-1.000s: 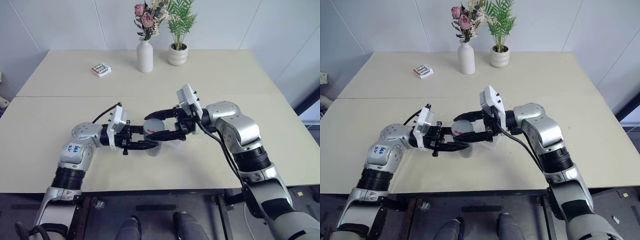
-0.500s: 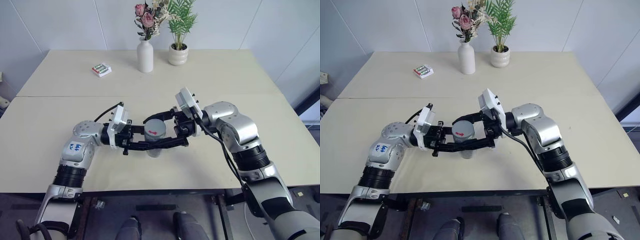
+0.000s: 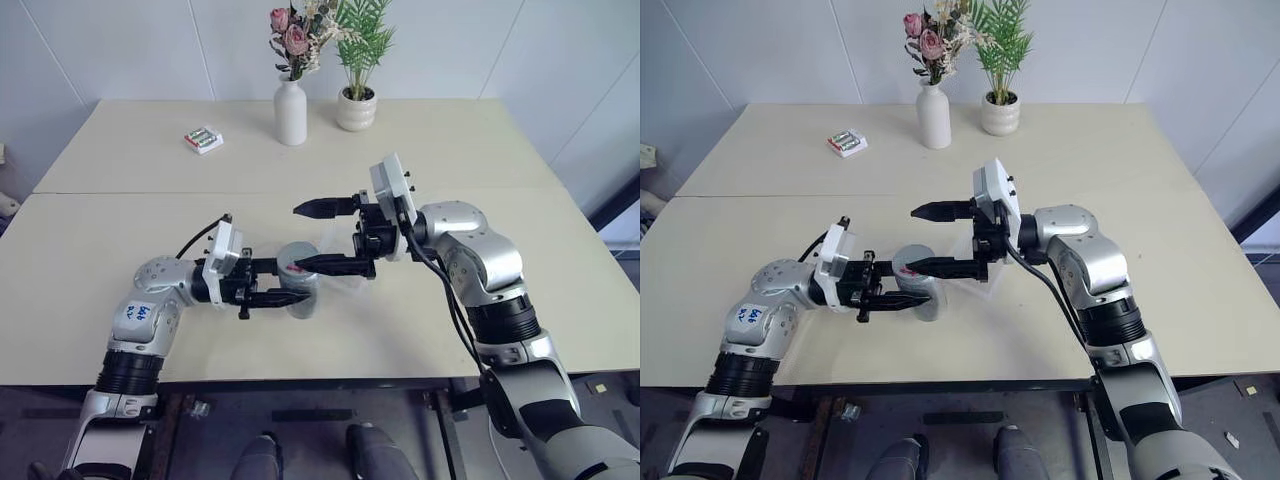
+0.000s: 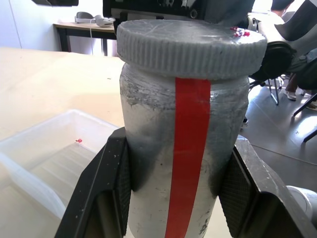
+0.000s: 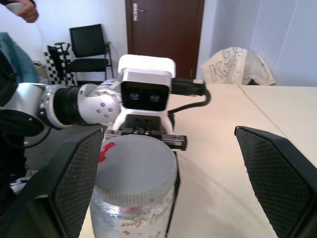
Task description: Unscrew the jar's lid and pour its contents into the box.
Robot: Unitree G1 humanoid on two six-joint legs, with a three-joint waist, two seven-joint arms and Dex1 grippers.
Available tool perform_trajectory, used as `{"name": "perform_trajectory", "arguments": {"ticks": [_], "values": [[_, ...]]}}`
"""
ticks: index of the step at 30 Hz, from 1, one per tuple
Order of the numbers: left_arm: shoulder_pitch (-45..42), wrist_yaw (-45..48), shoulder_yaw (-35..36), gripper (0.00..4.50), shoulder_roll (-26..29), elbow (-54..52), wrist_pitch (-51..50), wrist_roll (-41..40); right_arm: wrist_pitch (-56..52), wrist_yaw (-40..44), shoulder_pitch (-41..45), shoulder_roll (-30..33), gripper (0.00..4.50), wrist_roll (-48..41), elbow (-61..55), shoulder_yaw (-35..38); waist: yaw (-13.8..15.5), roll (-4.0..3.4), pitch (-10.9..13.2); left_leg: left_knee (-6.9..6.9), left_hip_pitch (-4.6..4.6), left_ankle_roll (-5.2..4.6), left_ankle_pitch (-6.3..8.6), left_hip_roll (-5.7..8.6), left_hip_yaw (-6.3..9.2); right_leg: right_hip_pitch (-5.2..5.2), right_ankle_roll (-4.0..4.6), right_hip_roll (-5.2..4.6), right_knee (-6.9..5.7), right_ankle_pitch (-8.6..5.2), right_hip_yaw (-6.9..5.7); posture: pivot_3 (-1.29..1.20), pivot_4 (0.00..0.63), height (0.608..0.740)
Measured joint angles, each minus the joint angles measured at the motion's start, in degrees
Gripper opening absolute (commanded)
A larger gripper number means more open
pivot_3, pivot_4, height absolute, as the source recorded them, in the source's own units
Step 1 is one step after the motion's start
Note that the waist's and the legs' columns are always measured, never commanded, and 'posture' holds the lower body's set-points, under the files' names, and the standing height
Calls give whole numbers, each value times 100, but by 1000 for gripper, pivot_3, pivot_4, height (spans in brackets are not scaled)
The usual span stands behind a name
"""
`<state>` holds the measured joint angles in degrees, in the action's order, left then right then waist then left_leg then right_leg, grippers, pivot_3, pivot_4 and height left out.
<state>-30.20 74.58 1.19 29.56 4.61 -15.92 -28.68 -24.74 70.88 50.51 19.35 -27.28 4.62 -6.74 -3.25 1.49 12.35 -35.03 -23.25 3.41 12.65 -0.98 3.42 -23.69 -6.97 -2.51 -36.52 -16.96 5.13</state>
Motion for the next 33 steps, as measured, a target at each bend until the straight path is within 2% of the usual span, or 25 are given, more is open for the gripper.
{"name": "perform_trajectory", "arguments": {"ticks": [5,12,20,33], "values": [[61,-89,-3,1939,2,-7,28,2,-241,-294,-80,-57,4465,-58,-420,-26,-2,0,0,3,0,1,0,-2,1,-1,2,1,1,-1,0,0,150,740],[51,-154,-10,1939,1,23,117,24,-815,-695,-292,-122,4465,-160,-1128,-442,0,0,0,-1,0,1,1,-1,1,0,2,0,0,-1,0,0,150,740],[41,-180,-62,1939,-31,34,167,32,-799,-1267,-290,-282,4465,99,-921,-618,3,0,0,1,-1,1,1,-1,0,-1,2,0,2,-1,0,0,150,740],[41,-321,-59,1939,-31,56,171,40,-681,-1203,-241,-150,4465,126,-707,-591,2,0,0,1,-1,1,1,-1,0,-1,2,0,2,-1,-1,0,150,740]]}}
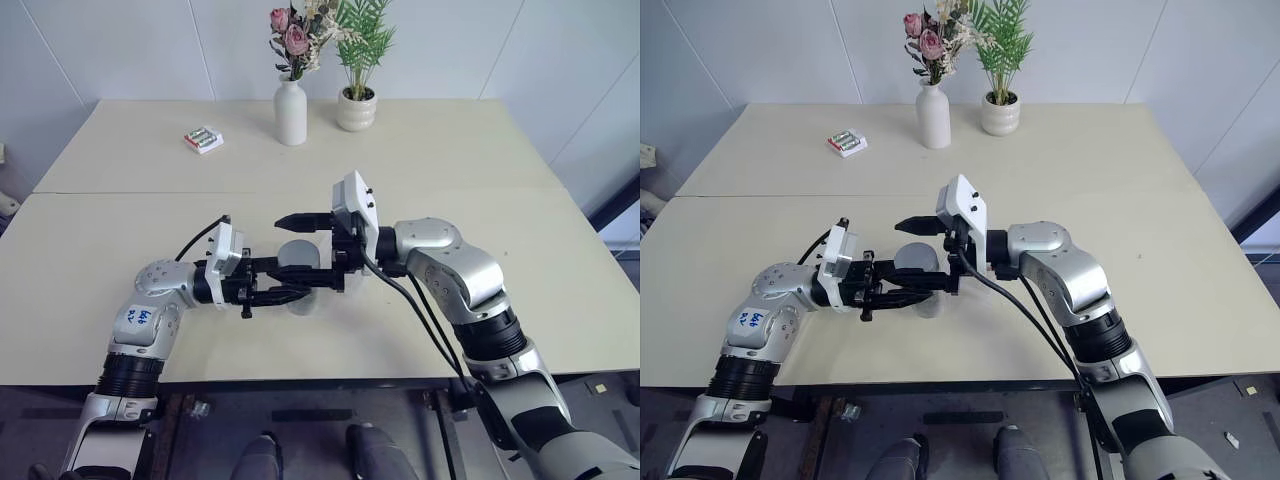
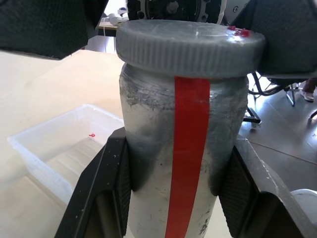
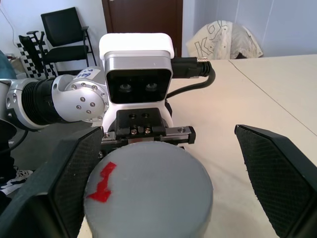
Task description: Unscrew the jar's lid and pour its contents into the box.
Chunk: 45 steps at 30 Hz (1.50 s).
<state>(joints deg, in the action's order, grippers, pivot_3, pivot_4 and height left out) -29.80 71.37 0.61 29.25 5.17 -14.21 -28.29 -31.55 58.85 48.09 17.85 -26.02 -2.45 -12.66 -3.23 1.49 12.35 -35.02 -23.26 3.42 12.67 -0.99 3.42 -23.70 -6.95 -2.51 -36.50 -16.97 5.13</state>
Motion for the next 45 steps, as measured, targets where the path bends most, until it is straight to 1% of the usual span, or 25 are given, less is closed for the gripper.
{"name": "perform_trajectory", "arguments": {"ticks": [13,16,20,22,25,29,34,38,42,45], "values": [[-2,-131,38,1939,0,59,1,68,81,147,-147,448,4465,-196,19,171,0,0,0,0,0,-1,0,0,-1,0,0,1,0,0,0,0,150,740],[-12,-161,84,1939,-1,63,1,70,122,177,-277,699,4465,-251,0,207,10,0,0,-1,0,0,0,0,-1,1,0,0,2,0,0,0,150,740],[-12,-6,74,1939,9,23,50,51,119,17,-497,1152,4465,-224,208,791,26,0,0,-2,-1,-1,0,4,-3,3,-1,-3,6,0,1,0,150,740],[-8,17,75,1939,12,23,52,50,119,-17,-573,1265,4465,-227,231,984,28,0,0,-1,-1,-2,1,2,-2,3,0,-1,7,0,1,0,150,740],[-8,49,61,1939,9,4,51,50,115,-26,-716,1338,4465,-236,232,1085,-16,0,0,1,1,-5,3,-1,-9,1,-1,3,5,0,8,0,150,740],[-5,59,65,1939,10,1,51,50,8,31,-827,1440,4465,-331,181,1169,1,0,0,-2,0,-5,3,-1,-8,1,-1,4,4,0,8,0,150,740],[-4,61,65,1939,10,2,51,50,-253,138,-832,1361,4465,-755,-238,1213,-1,0,0,-2,0,-5,3,-1,-8,1,-3,4,4,1,10,0,150,740],[-5,62,60,1939,6,2,51,50,-481,9,-764,906,4465,-997,-718,1003,-9,0,0,-3,1,-5,3,-3,-8,1,-3,6,1,1,9,0,150,740],[-5,60,57,1939,3,1,50,50,-497,-144,-571,563,4465,-990,-837,764,8,0,0,-6,1,-5,3,-1,-8,2,-3,2,2,1,9,0,150,740],[-5,54,56,1939,-3,-3,49,50,-423,-255,-414,377,4465,-805,-750,581,3,0,0,-5,1,-5,3,-1,-8,2,-3,3,2,1,9,0,150,740]]}}
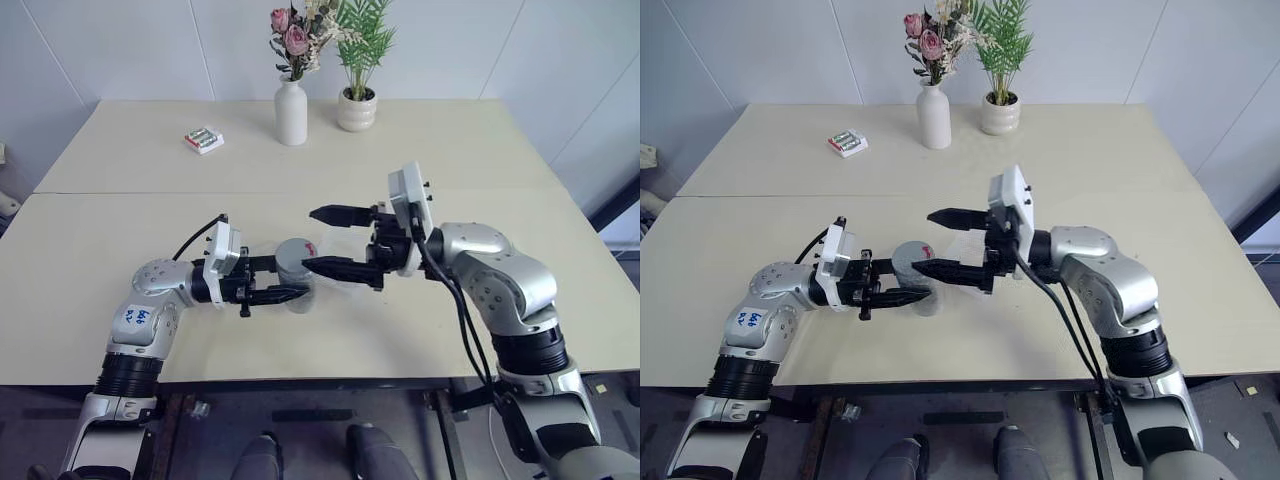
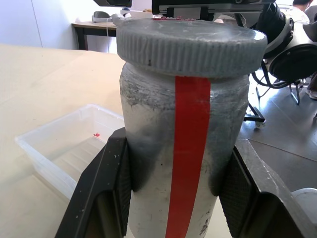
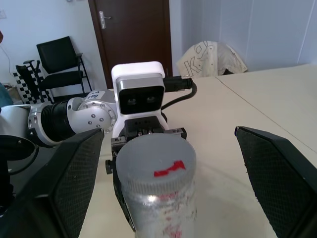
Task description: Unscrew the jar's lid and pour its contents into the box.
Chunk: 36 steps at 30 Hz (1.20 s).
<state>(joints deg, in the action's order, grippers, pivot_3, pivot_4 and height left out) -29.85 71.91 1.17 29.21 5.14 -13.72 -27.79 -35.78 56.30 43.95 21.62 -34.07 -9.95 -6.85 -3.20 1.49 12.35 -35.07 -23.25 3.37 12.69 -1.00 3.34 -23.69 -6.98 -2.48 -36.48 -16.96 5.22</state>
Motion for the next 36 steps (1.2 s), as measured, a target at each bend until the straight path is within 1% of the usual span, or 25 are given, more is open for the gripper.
{"name": "perform_trajectory", "arguments": {"ticks": [16,29,36], "values": [[3,-110,-7,1939,-52,-51,-4,0,234,-13,243,-335,4465,566,543,-612,-1,0,0,0,-1,0,0,1,2,-1,0,-1,-2,0,-2,0,150,740],[8,-156,-5,1939,-104,-66,-9,0,314,-60,242,-341,4465,691,555,-587,-3,0,0,1,-1,0,0,0,2,-1,0,-1,-2,0,-3,0,150,740],[8,-238,7,1939,-104,-66,-16,-3,307,-38,229,-189,4465,586,551,-519,-5,0,0,1,-1,0,0,0,2,-1,0,0,-2,0,-3,0,150,740]]}}
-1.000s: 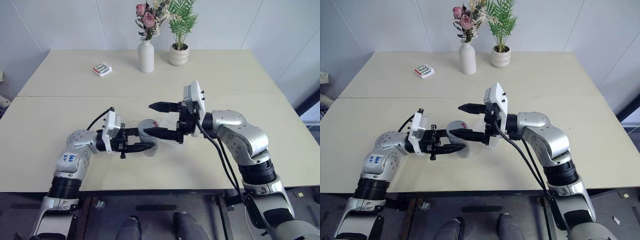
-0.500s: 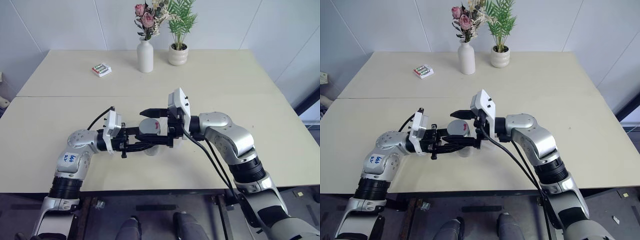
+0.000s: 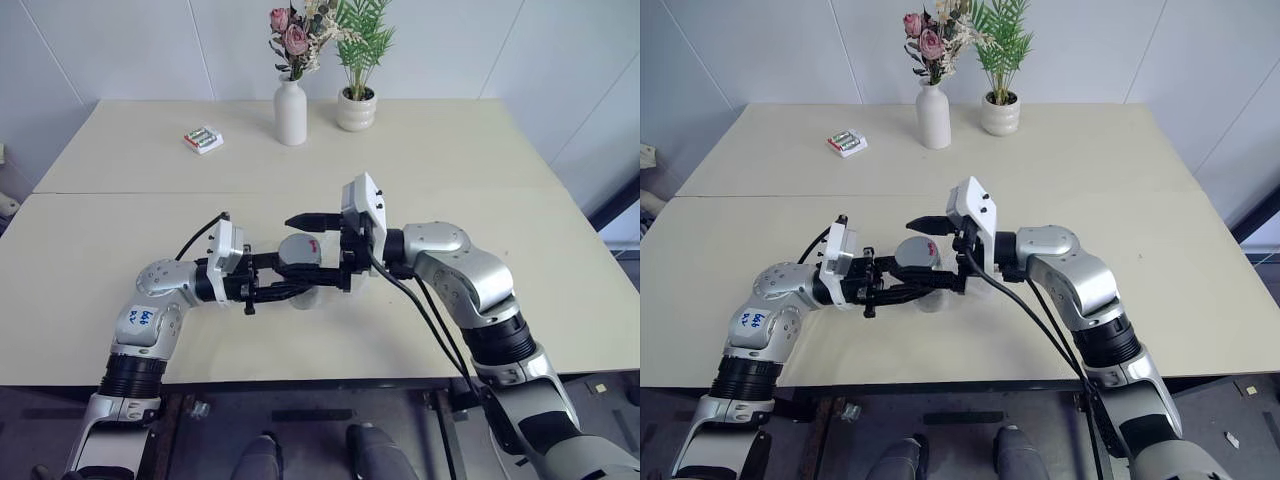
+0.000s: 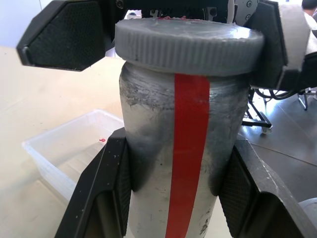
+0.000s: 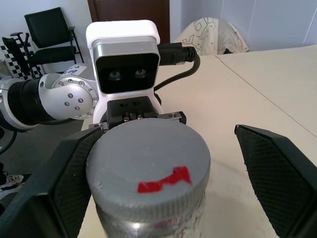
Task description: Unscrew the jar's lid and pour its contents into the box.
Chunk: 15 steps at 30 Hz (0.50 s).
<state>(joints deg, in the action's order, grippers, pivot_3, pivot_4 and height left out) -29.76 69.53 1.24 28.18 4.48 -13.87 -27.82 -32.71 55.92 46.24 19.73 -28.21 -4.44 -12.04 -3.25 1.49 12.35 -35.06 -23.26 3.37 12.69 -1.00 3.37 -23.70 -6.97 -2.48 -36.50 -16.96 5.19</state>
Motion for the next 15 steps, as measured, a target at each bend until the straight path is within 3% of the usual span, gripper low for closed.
{"name": "perform_trajectory", "arguments": {"ticks": [15], "values": [[6,-29,-10,1939,0,8,-38,1,18,193,-214,438,4465,-449,-66,507,12,0,0,0,0,0,0,1,-1,1,0,-1,1,0,1,0,150,740]]}}
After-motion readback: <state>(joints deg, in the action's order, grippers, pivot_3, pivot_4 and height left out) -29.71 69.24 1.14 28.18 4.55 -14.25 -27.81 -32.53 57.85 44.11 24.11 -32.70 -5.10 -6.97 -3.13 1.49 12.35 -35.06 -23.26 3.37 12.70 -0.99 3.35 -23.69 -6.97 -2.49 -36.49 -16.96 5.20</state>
